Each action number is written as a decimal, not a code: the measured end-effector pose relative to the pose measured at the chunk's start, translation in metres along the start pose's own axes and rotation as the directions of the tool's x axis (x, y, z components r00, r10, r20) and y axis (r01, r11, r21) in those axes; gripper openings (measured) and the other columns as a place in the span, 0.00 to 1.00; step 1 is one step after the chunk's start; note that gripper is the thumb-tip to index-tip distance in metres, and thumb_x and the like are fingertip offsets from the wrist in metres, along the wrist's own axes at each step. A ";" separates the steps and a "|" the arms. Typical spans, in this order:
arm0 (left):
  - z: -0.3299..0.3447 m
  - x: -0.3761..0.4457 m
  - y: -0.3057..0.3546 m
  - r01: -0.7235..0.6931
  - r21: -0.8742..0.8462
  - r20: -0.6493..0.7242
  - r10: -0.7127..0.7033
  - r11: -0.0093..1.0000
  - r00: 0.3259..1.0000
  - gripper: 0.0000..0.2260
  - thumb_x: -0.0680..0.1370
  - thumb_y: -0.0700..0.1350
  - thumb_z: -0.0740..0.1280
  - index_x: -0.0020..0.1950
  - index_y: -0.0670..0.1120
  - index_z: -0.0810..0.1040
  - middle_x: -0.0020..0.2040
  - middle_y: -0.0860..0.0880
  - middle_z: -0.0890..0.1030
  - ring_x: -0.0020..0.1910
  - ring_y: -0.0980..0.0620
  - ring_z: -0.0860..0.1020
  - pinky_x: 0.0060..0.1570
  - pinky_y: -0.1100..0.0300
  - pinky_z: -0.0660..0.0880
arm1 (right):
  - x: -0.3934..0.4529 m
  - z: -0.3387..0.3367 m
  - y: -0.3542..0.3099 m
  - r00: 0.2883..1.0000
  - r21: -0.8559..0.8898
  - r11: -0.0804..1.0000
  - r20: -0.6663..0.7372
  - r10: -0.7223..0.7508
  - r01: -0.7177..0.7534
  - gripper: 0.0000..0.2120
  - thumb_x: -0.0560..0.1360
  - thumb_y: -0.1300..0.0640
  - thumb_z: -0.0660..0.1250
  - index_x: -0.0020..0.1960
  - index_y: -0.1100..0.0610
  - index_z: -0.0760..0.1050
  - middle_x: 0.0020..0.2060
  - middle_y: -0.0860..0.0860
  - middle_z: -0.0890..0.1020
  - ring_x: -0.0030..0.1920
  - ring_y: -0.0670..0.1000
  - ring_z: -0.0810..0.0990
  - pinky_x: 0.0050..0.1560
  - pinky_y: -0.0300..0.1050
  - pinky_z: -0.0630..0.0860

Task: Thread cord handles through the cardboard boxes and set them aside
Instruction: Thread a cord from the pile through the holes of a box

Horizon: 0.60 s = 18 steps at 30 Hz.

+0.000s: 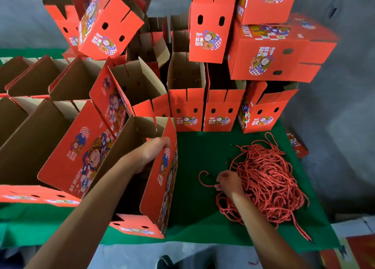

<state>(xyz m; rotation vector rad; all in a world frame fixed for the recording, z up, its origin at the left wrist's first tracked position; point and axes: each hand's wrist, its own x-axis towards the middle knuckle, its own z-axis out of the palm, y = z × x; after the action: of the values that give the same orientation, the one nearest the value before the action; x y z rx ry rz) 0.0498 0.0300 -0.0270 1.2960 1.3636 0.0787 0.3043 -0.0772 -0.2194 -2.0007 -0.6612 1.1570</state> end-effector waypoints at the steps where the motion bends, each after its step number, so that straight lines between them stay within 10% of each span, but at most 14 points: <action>1: 0.000 0.001 -0.001 -0.001 0.002 -0.008 0.001 1.000 1.000 0.14 0.79 0.55 0.60 0.56 0.47 0.76 0.51 0.42 0.86 0.50 0.42 0.85 0.49 0.52 0.78 | -0.001 0.002 0.002 1.000 -0.059 0.998 0.005 -0.005 0.005 0.08 0.83 0.66 0.63 0.51 0.68 0.79 0.44 0.66 0.84 0.36 0.56 0.83 0.49 0.58 0.85; 9: -0.004 0.003 -0.008 -0.007 -0.052 -0.005 0.007 0.999 1.000 0.17 0.79 0.57 0.60 0.59 0.46 0.77 0.49 0.43 0.87 0.49 0.41 0.86 0.50 0.51 0.80 | 0.008 0.031 -0.016 0.993 -0.365 0.924 0.004 -0.116 0.109 0.08 0.82 0.62 0.66 0.58 0.66 0.76 0.50 0.64 0.84 0.49 0.63 0.85 0.52 0.62 0.83; 13: -0.006 0.002 -0.011 -0.017 -0.088 0.011 0.018 0.996 1.000 0.17 0.79 0.57 0.60 0.59 0.47 0.77 0.47 0.45 0.88 0.47 0.44 0.87 0.46 0.54 0.80 | 0.010 0.028 -0.018 0.990 -0.479 0.866 0.049 -0.133 0.140 0.12 0.80 0.59 0.67 0.40 0.65 0.78 0.38 0.60 0.82 0.40 0.58 0.82 0.43 0.56 0.80; 18: -0.007 0.003 -0.012 -0.020 -0.096 0.017 0.022 0.995 1.000 0.17 0.79 0.57 0.60 0.59 0.47 0.77 0.47 0.45 0.88 0.48 0.44 0.87 0.47 0.54 0.80 | -0.005 0.044 -0.029 0.991 -0.070 0.989 0.048 -0.124 0.127 0.22 0.77 0.57 0.71 0.26 0.56 0.68 0.25 0.55 0.71 0.29 0.52 0.70 0.38 0.48 0.72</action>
<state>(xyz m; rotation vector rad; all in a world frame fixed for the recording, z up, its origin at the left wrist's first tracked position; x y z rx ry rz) 0.0385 0.0321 -0.0351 1.2283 1.3152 0.1449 0.2609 -0.0486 -0.2092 -1.9688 -0.8499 1.1179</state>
